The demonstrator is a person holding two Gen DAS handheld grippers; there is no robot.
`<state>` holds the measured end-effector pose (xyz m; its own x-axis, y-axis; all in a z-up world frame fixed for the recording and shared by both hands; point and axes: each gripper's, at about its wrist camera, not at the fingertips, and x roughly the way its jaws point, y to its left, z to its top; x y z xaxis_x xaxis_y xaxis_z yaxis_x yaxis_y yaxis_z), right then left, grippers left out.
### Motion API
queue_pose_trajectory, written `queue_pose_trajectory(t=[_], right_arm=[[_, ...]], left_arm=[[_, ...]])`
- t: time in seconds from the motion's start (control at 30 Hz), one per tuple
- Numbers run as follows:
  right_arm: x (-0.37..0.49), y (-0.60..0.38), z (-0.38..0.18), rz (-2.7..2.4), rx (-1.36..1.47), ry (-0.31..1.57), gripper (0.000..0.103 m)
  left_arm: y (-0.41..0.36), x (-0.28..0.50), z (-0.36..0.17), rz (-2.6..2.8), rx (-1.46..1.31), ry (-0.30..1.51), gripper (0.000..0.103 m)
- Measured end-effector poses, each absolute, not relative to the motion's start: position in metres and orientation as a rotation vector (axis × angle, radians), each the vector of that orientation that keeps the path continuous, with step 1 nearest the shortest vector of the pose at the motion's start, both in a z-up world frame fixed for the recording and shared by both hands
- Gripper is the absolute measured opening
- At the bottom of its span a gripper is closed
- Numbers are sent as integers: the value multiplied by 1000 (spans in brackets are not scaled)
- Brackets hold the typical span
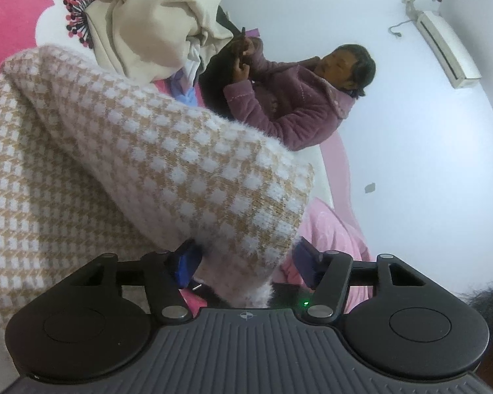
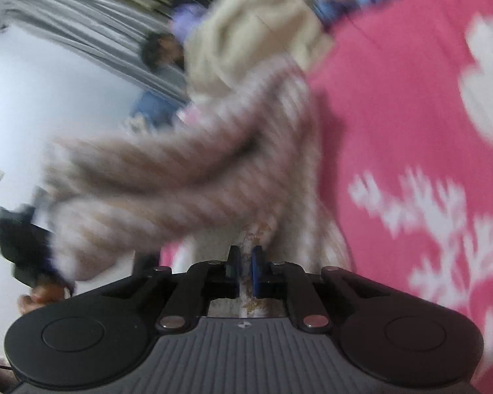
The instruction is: Fold clothes
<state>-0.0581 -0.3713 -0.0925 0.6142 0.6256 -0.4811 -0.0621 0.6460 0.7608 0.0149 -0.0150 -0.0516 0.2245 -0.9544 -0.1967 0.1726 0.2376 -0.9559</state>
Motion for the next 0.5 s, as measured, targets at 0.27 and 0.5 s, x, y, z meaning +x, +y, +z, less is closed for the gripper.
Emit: queue_pose_trajectory(t=[0.27,0.5], right_arm=[[-46,-383,-87,396,628,840,8],[-42,-378,-84,403,564,823,8]], left_arm=[[-13,15,-59,-999,-1005,1021,58],[-9,10,-66,-989,-996,1051,58]])
